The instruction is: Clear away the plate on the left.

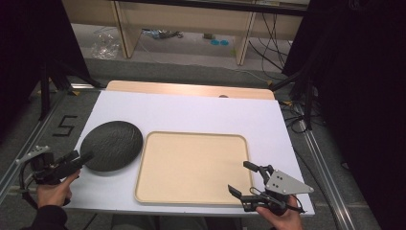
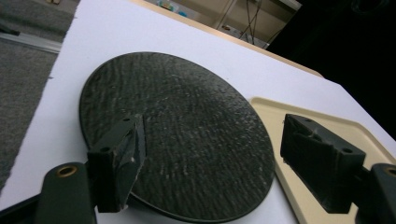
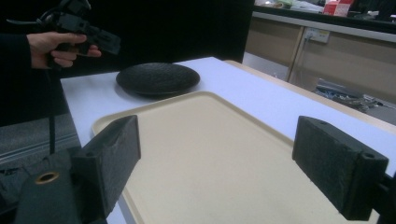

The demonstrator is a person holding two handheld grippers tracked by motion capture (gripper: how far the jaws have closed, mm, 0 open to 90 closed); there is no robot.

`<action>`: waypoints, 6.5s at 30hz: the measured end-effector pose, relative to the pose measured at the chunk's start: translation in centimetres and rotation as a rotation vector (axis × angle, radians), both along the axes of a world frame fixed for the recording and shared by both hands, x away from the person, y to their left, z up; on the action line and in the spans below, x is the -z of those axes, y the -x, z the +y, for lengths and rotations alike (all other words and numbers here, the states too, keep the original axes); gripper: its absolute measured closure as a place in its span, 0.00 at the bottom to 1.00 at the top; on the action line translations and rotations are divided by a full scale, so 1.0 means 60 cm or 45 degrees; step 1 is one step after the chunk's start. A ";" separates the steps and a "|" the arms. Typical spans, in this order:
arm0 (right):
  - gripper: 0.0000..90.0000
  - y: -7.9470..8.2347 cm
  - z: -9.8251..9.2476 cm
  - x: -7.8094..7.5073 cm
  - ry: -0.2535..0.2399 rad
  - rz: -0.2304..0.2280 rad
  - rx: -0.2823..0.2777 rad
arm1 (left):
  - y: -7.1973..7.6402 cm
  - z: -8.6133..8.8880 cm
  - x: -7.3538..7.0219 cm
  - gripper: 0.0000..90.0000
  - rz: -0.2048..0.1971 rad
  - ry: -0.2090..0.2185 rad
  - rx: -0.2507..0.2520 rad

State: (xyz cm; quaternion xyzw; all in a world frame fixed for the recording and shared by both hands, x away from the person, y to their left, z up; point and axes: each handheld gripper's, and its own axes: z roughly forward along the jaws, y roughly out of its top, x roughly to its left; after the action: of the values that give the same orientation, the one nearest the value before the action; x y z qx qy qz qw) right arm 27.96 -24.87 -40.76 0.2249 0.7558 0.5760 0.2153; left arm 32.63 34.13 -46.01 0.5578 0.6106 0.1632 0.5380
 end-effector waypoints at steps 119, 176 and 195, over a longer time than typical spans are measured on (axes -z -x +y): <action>0.19 0.001 0.006 0.000 0.011 -0.007 -0.054 | -0.077 0.082 0.082 0.96 0.378 0.720 -0.134; 0.19 -0.002 0.006 0.004 0.029 0.014 -0.047 | -0.111 -0.079 0.016 0.90 0.415 0.809 0.170; 0.19 -0.001 0.006 0.005 0.022 0.010 -0.056 | -0.122 -0.174 0.015 0.90 0.459 0.774 0.295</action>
State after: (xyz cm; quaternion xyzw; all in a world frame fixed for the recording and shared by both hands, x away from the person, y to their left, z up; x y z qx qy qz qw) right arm 28.04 -24.50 -41.03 0.2085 0.7664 0.5733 0.2014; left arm 39.95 23.70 -46.90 0.4577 0.6491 -0.1885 0.5776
